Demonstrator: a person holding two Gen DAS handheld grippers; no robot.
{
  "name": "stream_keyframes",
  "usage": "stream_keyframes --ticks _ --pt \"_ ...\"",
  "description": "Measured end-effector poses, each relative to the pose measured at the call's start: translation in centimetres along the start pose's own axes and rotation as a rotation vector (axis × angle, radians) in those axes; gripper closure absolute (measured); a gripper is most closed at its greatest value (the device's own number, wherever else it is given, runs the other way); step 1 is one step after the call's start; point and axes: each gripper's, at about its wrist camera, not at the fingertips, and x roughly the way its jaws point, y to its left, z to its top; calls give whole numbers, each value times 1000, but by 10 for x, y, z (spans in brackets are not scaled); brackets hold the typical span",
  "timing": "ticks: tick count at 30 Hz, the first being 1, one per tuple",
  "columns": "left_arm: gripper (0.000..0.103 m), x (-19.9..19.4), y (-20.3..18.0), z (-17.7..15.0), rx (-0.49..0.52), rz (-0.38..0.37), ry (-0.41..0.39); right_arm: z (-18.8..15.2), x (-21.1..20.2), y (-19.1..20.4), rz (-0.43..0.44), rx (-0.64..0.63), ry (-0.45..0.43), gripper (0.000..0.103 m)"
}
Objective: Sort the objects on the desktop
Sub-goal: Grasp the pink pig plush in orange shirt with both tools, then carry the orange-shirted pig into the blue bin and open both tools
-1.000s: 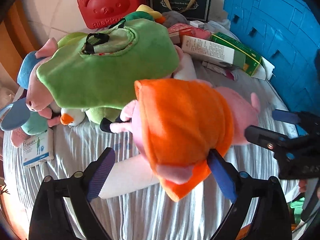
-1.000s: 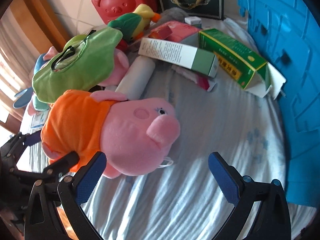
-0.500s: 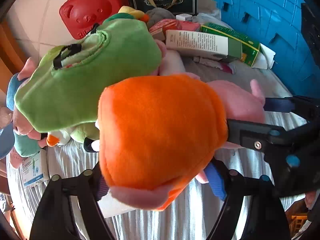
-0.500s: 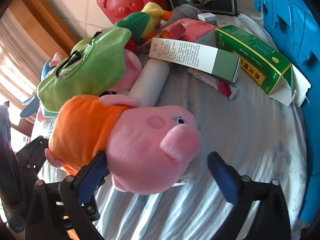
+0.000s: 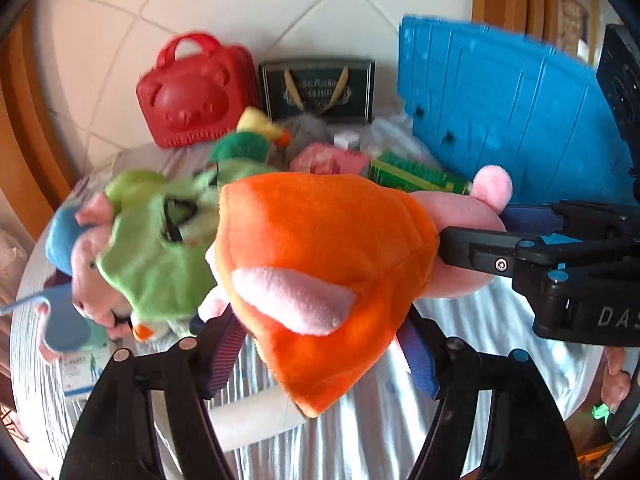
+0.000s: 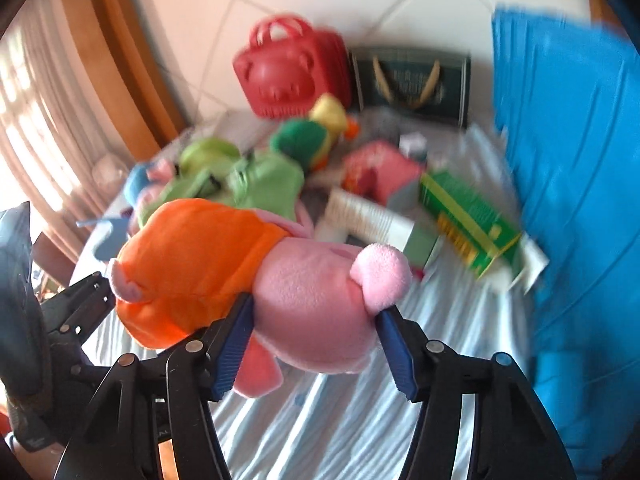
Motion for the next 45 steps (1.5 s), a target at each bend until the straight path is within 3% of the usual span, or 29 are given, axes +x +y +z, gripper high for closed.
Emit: stream_keyframes --ticks 9,13,17,21,27,30,36,37,39,41,45 --pt "33 -75 -30 87 57 -72 -259 60 -122 4 -132 -72 -269 44" --pt "33 -103 -68 138 130 -126 -370 77 -178 -13 -211 -55 -378 44" --pt "33 -115 -121 178 199 -204 -412 88 -231 -56 -307 7 -444 44" --pt "33 -104 -182 208 253 -311 -371 89 -258 -108 -397 77 -439 44" --pt "33 -70 -274 228 335 -416 -229 71 -275 -184 -473 195 -377 44" --pt "33 -56 -306 226 364 -446 -166 60 -276 -219 -481 260 -344 44" --pt "27 -31 -346 225 391 -467 -40 40 -283 -254 -502 357 -318 42" --pt "27 -28 -353 226 392 -456 -24 40 -283 -259 -525 369 -317 40" --pt "27 -29 -356 224 397 -434 -23 34 -285 -261 -558 385 -319 14" --pt "27 -31 -358 221 397 -436 -18 28 -290 -255 -573 385 -337 2" --pt "27 -45 -328 214 373 -426 -60 16 -300 -240 -606 387 -391 0"
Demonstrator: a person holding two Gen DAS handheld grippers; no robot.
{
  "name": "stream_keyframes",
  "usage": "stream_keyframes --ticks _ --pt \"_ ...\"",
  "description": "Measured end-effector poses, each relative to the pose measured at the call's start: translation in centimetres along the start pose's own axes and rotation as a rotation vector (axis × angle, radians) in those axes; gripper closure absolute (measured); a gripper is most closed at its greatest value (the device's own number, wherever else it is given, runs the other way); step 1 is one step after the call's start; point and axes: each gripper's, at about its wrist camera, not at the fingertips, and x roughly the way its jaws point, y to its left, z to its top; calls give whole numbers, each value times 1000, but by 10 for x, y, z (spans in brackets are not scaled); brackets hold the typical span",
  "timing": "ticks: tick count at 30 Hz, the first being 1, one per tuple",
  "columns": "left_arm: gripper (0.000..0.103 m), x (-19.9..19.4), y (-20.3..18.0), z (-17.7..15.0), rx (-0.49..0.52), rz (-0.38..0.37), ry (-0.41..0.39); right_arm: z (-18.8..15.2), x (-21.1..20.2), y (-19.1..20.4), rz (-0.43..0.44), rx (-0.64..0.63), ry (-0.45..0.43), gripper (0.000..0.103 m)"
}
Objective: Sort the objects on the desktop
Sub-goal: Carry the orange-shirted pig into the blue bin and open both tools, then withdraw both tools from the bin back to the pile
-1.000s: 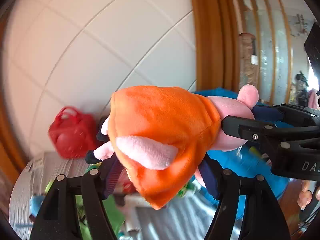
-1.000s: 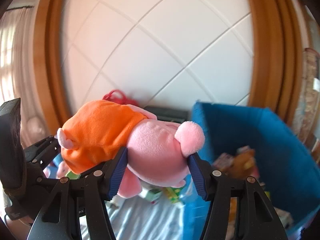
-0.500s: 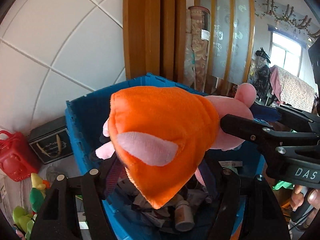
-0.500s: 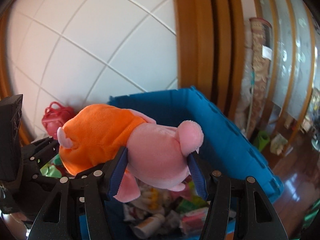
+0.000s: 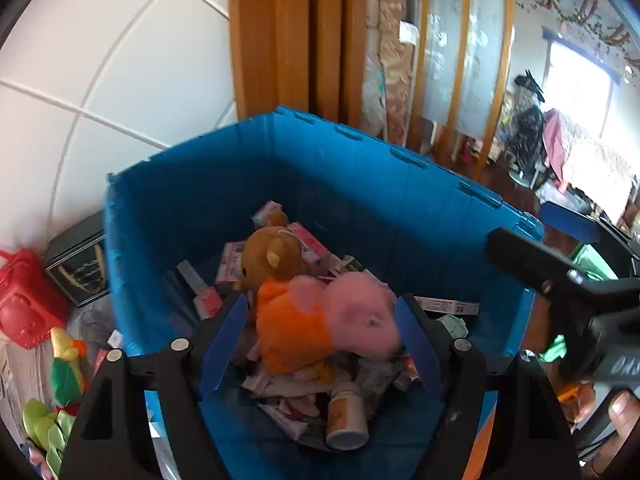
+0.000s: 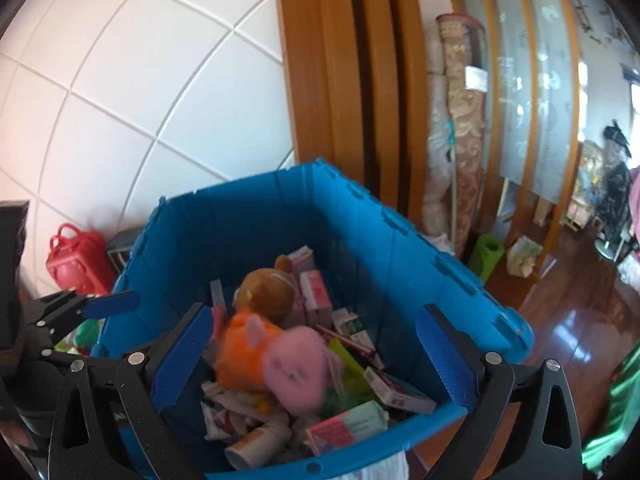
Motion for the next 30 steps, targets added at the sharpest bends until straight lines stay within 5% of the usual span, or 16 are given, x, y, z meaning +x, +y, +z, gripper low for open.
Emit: stream_keyframes --ticks 7,13,19,30 --pt "19 -63 45 -44 -63 117 -149 -2 -35 30 1 -10 -119 0" --pt "16 -115 106 -93 -116 296 -224 -8 -55 102 174 -76 -183 0" --pt "16 -158 182 -156 -187 467 -205 -20 -56 182 325 -131 -185 0" --pt "16 -213 331 -300 -390 648 -35 -87 10 328 438 -217 72 0"
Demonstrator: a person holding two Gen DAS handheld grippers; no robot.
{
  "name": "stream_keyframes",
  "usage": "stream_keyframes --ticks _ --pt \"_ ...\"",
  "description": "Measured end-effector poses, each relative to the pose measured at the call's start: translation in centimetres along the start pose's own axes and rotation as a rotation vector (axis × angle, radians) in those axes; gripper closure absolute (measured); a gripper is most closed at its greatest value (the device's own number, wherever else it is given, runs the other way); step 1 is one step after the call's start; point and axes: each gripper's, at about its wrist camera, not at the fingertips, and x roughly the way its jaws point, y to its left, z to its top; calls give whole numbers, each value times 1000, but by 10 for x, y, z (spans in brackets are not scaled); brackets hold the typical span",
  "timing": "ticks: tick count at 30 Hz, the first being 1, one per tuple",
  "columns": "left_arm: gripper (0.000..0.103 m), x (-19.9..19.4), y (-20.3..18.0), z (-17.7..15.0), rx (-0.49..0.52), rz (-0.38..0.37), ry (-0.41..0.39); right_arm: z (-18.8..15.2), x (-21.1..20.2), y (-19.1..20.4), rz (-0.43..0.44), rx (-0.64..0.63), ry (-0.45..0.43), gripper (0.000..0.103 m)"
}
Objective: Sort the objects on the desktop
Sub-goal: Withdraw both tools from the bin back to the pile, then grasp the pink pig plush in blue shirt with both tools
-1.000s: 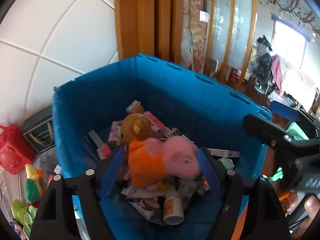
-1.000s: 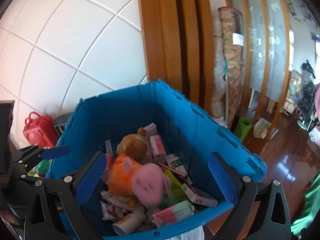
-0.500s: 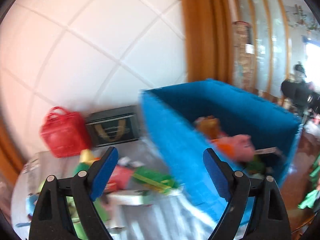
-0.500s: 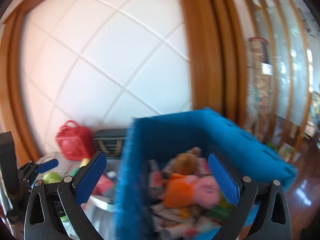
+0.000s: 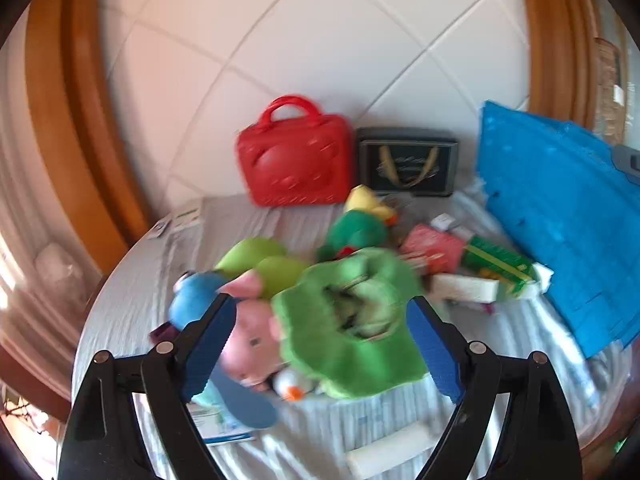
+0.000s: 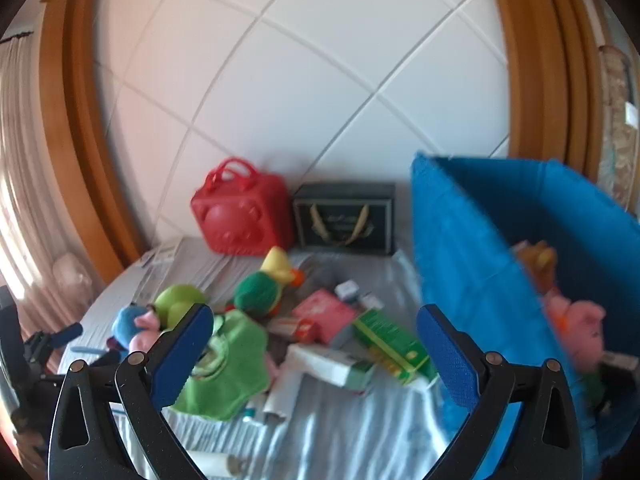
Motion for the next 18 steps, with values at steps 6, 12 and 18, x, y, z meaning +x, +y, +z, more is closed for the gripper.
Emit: stream_keyframes --ticks 6,12,18 --pt "16 23 90 -32 -39 52 63 -26 50 66 41 -4 107 0" --pt "16 55 160 -46 4 25 88 -56 95 146 68 13 184 0" --pt "16 91 207 -40 102 -91 124 -96 142 222 97 90 291 0"
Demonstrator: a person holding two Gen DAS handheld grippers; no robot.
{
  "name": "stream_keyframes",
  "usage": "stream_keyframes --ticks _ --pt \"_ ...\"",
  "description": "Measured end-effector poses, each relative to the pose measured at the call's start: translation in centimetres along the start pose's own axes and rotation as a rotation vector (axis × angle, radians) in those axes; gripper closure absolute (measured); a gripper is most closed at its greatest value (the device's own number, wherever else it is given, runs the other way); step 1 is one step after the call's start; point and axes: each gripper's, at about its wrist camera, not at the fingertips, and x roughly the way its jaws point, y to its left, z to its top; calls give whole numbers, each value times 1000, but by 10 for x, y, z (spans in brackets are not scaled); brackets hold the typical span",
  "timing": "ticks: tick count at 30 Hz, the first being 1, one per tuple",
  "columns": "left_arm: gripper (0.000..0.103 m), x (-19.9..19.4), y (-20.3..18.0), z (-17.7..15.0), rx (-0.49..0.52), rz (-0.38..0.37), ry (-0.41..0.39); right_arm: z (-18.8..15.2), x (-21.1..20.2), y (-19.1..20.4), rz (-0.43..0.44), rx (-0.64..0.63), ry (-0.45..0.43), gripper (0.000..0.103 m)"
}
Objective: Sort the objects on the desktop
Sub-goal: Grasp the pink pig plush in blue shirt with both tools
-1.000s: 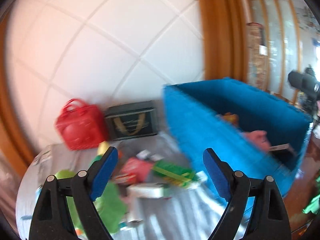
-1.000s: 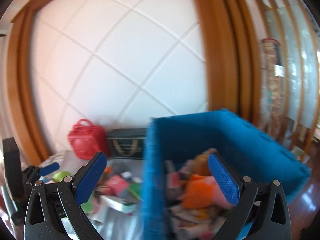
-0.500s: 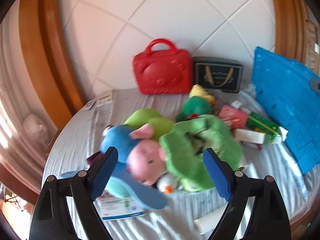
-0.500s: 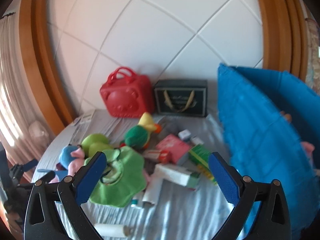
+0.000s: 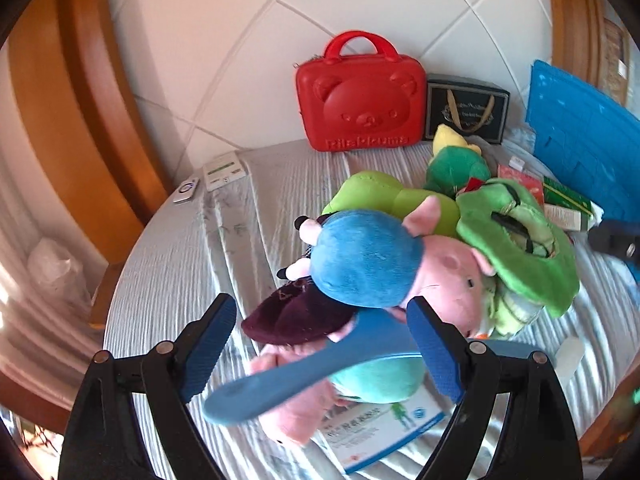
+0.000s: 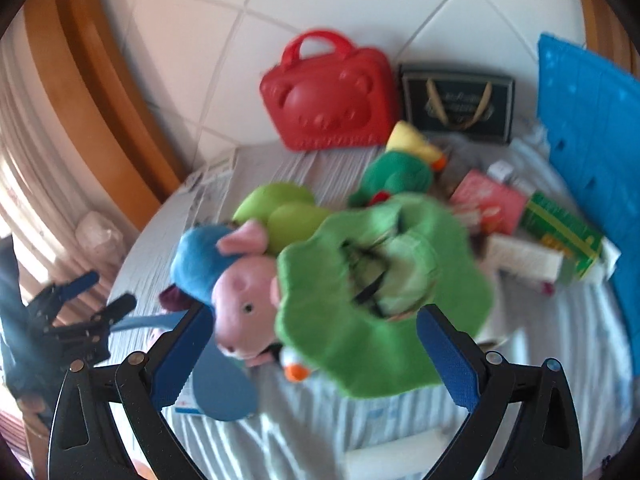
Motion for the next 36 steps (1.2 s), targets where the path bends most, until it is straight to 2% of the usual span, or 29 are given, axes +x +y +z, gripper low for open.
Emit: stream_keyframes --ticks 5,11,15,16,18,19,23,26,29,32,36 --pt "16 40 17 5 110 -60 51 -20 55 44 10 14 109 0" --pt "16 79 8 6 208 -166 116 -21 94 56 -15 65 163 0" --pt "16 94 -3 5 276 -191 146 -21 118 56 -2 102 214 0" --pt "16 95 -8 6 296 -204 144 -21 124 55 -1 111 235 2" --pt "16 100 -15 7 334 -193 137 -20 130 50 -9 117 246 18" --pt "16 102 -18 8 348 -199 140 -19 131 48 -26 114 247 19" --pt "16 110 -29 11 364 -224 154 -15 135 38 -3 133 265 10" --pt "16 119 -36 9 383 -196 165 -15 139 40 -14 108 264 9" --pt "29 115 -34 7 371 -213 148 -15 137 45 -14 76 260 42" --pt "35 106 -32 5 369 -198 121 -15 131 56 -42 26 244 46" --pt "36 83 -20 10 283 -217 69 -11 111 64 -36 -21 192 46"
